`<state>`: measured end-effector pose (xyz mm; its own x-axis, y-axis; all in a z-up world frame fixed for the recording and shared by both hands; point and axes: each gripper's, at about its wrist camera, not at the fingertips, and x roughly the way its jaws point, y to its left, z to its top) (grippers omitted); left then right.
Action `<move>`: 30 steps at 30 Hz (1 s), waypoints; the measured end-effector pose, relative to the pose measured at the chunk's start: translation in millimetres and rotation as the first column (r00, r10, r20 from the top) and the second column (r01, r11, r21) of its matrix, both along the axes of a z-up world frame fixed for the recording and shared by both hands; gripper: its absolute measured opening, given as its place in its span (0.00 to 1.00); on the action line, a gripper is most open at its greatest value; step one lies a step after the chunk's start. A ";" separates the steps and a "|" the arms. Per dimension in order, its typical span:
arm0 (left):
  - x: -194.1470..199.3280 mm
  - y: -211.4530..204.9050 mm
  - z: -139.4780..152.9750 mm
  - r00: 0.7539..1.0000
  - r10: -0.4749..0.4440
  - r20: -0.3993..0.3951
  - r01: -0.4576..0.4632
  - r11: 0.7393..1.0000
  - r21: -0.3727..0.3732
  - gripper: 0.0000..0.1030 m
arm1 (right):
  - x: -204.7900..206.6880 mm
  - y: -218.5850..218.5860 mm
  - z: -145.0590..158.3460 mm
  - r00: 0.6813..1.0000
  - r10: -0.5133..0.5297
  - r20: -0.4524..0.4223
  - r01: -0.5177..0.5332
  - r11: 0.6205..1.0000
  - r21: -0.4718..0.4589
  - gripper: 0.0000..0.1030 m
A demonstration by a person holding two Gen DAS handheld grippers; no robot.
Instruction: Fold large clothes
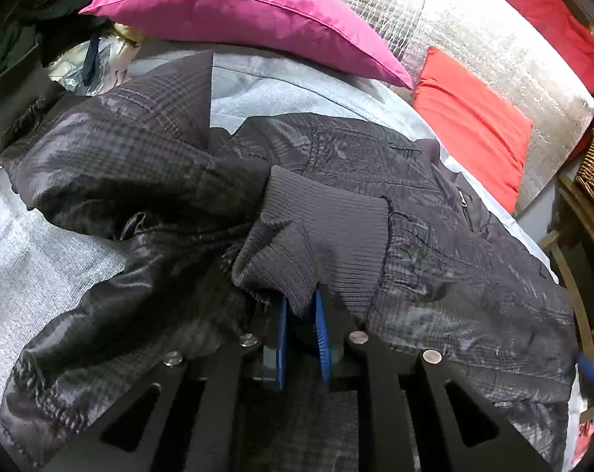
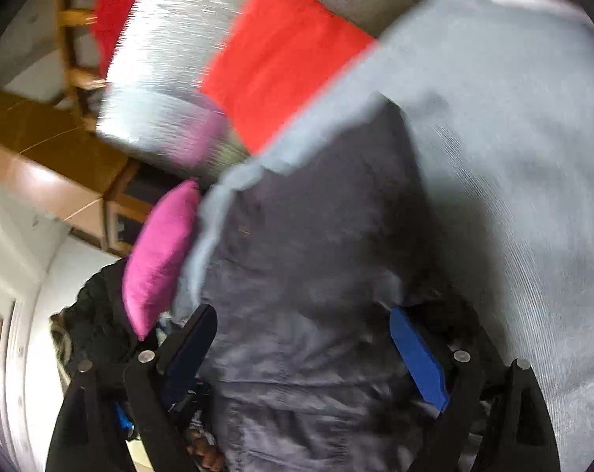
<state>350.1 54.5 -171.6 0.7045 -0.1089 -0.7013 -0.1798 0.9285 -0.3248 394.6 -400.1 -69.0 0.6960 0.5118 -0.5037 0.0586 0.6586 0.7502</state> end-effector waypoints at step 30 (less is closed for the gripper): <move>-1.7 0.3 -5.8 1.000 0.002 0.031 -0.003 1.000 0.001 0.17 | -10.0 28.1 -17.3 0.968 0.100 -0.231 -0.202 0.855 -0.477 0.26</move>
